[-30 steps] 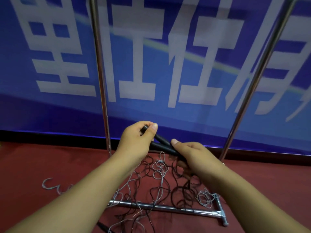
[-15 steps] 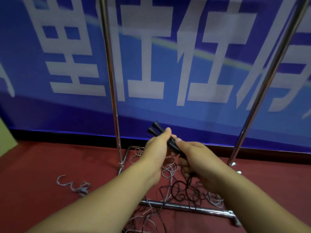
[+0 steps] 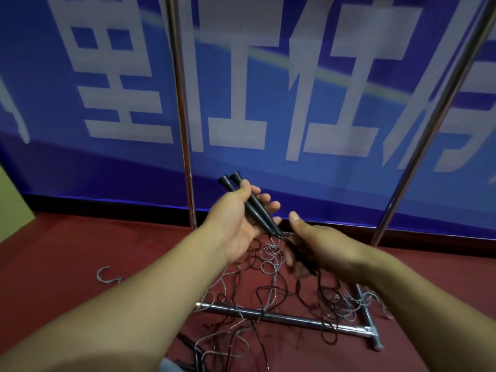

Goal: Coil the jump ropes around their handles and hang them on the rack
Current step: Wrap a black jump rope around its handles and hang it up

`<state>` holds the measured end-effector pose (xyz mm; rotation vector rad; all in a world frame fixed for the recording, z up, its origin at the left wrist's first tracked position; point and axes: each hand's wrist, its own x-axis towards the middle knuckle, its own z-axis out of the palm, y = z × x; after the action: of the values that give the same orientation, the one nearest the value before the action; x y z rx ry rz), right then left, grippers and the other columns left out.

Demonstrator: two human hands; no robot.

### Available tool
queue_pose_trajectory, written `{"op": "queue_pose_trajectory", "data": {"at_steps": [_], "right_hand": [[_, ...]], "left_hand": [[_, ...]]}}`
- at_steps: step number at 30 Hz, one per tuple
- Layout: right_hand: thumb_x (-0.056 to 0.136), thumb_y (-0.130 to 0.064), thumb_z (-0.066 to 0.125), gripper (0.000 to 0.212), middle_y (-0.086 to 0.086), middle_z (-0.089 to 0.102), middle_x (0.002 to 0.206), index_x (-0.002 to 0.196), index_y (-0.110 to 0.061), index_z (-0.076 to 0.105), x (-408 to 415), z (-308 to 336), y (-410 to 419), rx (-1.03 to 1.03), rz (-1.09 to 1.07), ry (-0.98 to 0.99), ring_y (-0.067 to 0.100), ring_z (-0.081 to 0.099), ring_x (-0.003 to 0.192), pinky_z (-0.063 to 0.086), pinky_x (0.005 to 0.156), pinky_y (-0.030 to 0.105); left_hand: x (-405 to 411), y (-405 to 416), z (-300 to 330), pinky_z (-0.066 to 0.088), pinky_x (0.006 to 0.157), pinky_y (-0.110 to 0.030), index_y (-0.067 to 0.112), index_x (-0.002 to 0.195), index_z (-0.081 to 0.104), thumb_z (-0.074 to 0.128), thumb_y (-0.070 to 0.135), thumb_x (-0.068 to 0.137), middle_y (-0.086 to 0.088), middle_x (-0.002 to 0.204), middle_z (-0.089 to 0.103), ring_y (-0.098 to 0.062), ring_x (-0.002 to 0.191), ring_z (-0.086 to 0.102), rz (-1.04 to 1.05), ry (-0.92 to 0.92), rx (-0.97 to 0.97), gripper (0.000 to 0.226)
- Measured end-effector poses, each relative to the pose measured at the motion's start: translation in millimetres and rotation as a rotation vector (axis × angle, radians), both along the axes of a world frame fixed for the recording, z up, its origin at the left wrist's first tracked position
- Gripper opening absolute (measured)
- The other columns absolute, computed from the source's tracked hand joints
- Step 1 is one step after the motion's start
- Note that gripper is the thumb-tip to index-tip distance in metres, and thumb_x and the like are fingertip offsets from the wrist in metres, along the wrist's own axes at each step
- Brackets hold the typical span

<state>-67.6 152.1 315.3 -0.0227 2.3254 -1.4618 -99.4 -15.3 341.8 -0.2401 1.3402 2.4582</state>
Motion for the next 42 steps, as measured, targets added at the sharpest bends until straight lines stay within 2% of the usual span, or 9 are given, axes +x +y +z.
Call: {"op": "queue_pose_trajectory", "data": {"at_steps": [6, 14, 17, 21, 28, 32, 37, 39, 42], "right_hand": [[0.099, -0.065, 0.030, 0.067, -0.007, 0.064, 0.064, 0.061, -0.023, 0.065, -8.3, -16.9, 23.7, 0.325, 0.047, 0.083, 0.010, 0.057, 0.063, 0.046, 0.083, 0.035], [0.090, -0.060, 0.057, 0.045, -0.006, 0.056, 0.064, 0.074, -0.018, 0.064, -11.7, 15.7, 45.3, 0.605, 0.027, 0.342, 0.007, 0.050, 0.058, 0.042, 0.059, 0.024], [0.087, -0.063, 0.060, 0.049, -0.003, 0.059, 0.064, 0.074, -0.017, 0.065, -4.3, 25.3, 46.5, 0.667, 0.026, 0.341, 0.009, 0.052, 0.058, 0.043, 0.058, 0.026], [0.084, -0.061, 0.065, 0.045, -0.004, 0.056, 0.059, 0.071, -0.018, 0.063, 10.9, 36.4, 42.0, 0.699, 0.044, 0.387, 0.005, 0.047, 0.052, 0.040, 0.055, 0.024], [0.091, -0.036, 0.067, 0.019, -0.003, 0.050, 0.059, 0.078, -0.022, 0.067, 41.7, 47.4, 33.6, 0.098, 0.032, 0.372, 0.015, 0.042, 0.055, 0.037, 0.053, 0.029], [0.092, -0.040, 0.062, 0.021, -0.003, 0.054, 0.061, 0.078, -0.025, 0.066, 40.3, 38.9, 29.2, 0.220, -0.177, 0.655, 0.009, 0.046, 0.056, 0.041, 0.056, 0.030], [0.092, -0.047, 0.059, 0.026, -0.004, 0.061, 0.064, 0.083, -0.024, 0.066, 40.0, 30.7, 19.6, 0.266, -0.304, 0.667, 0.006, 0.051, 0.058, 0.045, 0.061, 0.031], [0.093, -0.046, 0.060, 0.027, -0.003, 0.063, 0.066, 0.083, -0.023, 0.067, 39.1, 30.7, 17.0, 0.245, -0.338, 0.619, 0.006, 0.053, 0.060, 0.046, 0.063, 0.033], [0.094, -0.044, 0.063, 0.025, -0.013, 0.063, 0.062, 0.081, -0.022, 0.069, 36.0, 29.0, 15.3, 0.207, -0.376, 0.560, 0.003, 0.055, 0.057, 0.046, 0.061, 0.031]], "left_hand": [[-6.4, -14.9, -1.2, 0.055, 0.078, -0.048, 0.012, 0.089, 0.057, 0.042, 0.033, 0.107, -0.006, 0.081, 0.063, -0.024, 0.082, 0.066, 0.099, -0.005, 0.036, 0.031], [-31.0, -46.2, 2.3, 0.054, 0.073, -0.044, 0.014, 0.089, 0.055, 0.042, 0.033, 0.107, -0.001, 0.075, 0.061, -0.019, 0.075, 0.065, 0.257, 0.058, 0.107, 0.029], [-37.2, -50.9, 0.8, 0.058, 0.066, -0.040, 0.014, 0.097, 0.054, 0.043, 0.031, 0.107, 0.000, 0.076, 0.061, -0.017, 0.069, 0.067, 0.335, 0.200, -0.072, 0.023], [-38.3, -48.9, -11.6, 0.056, 0.069, -0.037, 0.017, 0.090, 0.053, 0.046, 0.027, 0.106, 0.002, 0.073, 0.065, -0.013, 0.061, 0.067, 0.303, 0.495, -0.616, 0.020], [-16.2, -31.8, -12.8, 0.055, 0.073, -0.035, 0.024, 0.087, 0.052, 0.049, 0.028, 0.104, 0.002, 0.075, 0.067, -0.016, 0.065, 0.070, -0.156, 0.690, -1.029, 0.018], [11.7, -20.6, -9.2, 0.054, 0.063, -0.032, 0.016, 0.098, 0.059, 0.051, 0.035, 0.102, 0.002, 0.070, 0.067, -0.020, 0.062, 0.069, -0.438, 0.608, -0.815, 0.021], [30.3, -8.6, -4.6, 0.037, 0.040, -0.020, 0.018, 0.099, 0.063, 0.051, 0.046, 0.100, 0.000, 0.064, 0.062, -0.015, 0.048, 0.059, -0.492, 0.385, -0.678, 0.031], [32.5, -5.8, -4.1, 0.034, 0.041, -0.020, 0.020, 0.093, 0.061, 0.053, 0.043, 0.100, 0.000, 0.063, 0.059, -0.014, 0.047, 0.055, -0.500, 0.276, -0.577, 0.026], [35.4, -1.7, -3.1, 0.047, 0.052, -0.024, 0.016, 0.106, 0.059, 0.053, 0.027, 0.103, -0.001, 0.066, 0.055, -0.014, 0.054, 0.053, -0.550, 0.164, -0.398, 0.013]]}}
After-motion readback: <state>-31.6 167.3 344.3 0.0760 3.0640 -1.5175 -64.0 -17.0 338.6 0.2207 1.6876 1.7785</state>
